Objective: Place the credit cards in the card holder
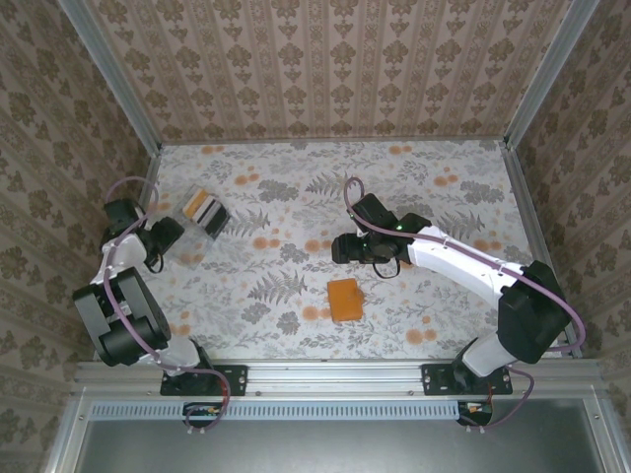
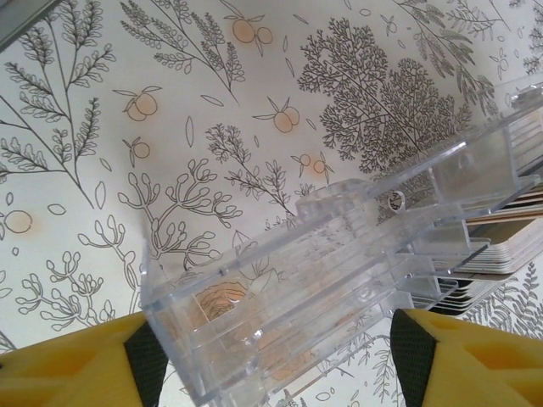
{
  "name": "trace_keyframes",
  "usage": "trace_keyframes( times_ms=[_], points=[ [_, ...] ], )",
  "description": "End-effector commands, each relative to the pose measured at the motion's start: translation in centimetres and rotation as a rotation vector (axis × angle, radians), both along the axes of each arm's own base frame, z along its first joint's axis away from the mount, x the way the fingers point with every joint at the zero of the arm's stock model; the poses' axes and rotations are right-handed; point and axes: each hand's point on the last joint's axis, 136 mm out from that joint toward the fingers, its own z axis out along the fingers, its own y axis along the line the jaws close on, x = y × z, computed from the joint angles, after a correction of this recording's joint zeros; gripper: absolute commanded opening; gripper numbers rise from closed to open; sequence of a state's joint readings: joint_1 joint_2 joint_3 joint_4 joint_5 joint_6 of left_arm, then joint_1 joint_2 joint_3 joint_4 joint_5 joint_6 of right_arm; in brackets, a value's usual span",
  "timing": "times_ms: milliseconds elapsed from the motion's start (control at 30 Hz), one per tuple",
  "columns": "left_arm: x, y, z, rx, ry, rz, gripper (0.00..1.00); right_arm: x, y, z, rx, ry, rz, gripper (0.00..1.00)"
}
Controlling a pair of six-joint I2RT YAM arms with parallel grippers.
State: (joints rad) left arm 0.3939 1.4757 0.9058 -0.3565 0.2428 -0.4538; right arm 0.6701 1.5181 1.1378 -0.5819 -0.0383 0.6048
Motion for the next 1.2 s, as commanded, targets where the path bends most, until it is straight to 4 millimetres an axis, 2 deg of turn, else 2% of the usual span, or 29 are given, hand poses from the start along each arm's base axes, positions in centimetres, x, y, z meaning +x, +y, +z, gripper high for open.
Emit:
trace_keyframes(
  times_ms=[0,67,167,333,700,867,967,1100,1167],
  points=[
    [-0.4,0.8,0.5,0.03,0.024,0.053,0.69,0.4,0.2,0.1,-0.004,-0.004,0.008,0.74],
    [-0.4,1.1,0.8,0.04,0.02,0.071,0.69,0.3,0.3,0.1,-0.005,0.0,0.011,0.74],
    [-0.3,1.5,1.8,0.045,-0.002,0.097,0.78,0.4,0.5,0.1,-0.009,0.013,0.022,0.74],
    [0.1,2.4,2.8,0.049,-0.023,0.137,0.79,0.7,1.1,0.0,-0.007,0.031,0.025,0.73],
    [0.4,2.3,1.6,-0.009,0.015,0.14,0.58,1.1,1.6,0.2,0.006,0.035,0.011,0.73],
    [0.1,2.2,0.8,-0.024,0.053,0.144,0.56,1.1,1.5,0.0,-0.002,0.042,0.016,0.73],
    [0.1,2.3,0.3,-0.023,0.074,0.152,0.52,1.1,1.6,0.1,-0.006,0.042,0.018,0.73],
    [0.3,2.3,0.0,-0.026,0.09,0.149,0.39,1.2,1.6,0.1,-0.005,0.042,0.014,0.73],
    [0.4,2.4,0.0,-0.026,0.091,0.146,0.36,1.2,1.6,0.0,-0.005,0.043,0.013,0.73]
  ],
)
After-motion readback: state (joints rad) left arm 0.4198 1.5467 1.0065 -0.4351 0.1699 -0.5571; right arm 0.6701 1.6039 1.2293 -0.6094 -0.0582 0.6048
